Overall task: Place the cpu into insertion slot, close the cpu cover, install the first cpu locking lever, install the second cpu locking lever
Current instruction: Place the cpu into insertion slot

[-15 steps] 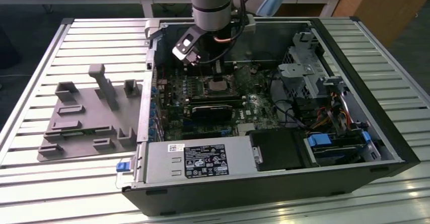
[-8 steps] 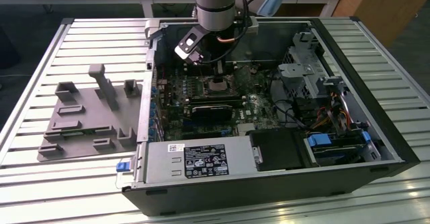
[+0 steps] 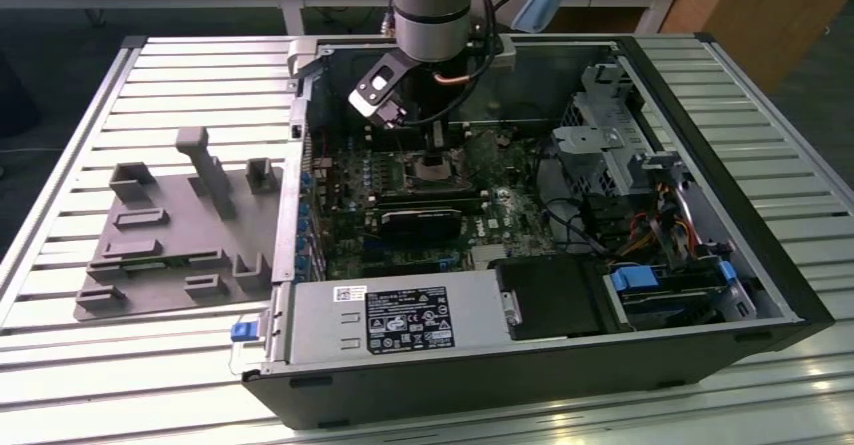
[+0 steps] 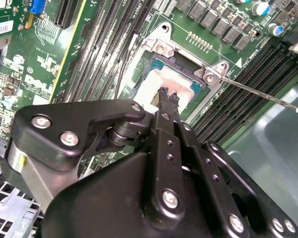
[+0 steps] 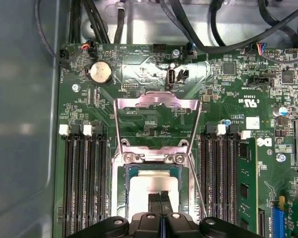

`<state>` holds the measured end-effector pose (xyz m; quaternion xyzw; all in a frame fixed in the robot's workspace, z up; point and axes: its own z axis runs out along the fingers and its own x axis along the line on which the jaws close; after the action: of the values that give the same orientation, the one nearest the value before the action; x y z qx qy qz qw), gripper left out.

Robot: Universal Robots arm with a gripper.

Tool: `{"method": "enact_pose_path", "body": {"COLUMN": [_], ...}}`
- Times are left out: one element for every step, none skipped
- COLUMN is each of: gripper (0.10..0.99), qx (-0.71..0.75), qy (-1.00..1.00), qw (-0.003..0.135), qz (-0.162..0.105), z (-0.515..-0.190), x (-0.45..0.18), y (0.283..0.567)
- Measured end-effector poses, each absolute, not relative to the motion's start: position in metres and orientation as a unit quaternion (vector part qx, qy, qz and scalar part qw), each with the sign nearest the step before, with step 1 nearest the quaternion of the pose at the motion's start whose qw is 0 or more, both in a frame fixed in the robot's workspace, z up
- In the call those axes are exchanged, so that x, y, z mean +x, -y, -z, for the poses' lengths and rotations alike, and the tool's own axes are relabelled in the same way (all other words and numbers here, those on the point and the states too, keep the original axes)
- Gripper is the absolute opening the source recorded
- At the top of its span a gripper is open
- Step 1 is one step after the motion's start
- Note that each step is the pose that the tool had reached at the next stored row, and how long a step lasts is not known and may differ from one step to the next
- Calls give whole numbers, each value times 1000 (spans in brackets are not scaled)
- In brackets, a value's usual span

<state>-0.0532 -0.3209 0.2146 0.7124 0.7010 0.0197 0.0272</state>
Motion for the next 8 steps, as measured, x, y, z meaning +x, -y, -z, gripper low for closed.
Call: {"method": "enact_pose_path", "body": {"gripper": [102, 102, 102, 102, 102, 102, 102, 102], "qx": [717, 722, 726, 731, 735, 736, 736, 737], "qy": [-696, -692, -687, -681, -678, -676, -676, -676], "qw": [27, 27, 28, 28, 28, 28, 28, 28], "qz": [-20, -19, -19, -19, -19, -19, -19, -19], "z": [-214, -214, -214, -213, -213, -213, -213, -212], "x": [-53, -53, -53, -53, -53, -53, -53, -53], "y": [321, 321, 321, 321, 321, 321, 321, 321]}}
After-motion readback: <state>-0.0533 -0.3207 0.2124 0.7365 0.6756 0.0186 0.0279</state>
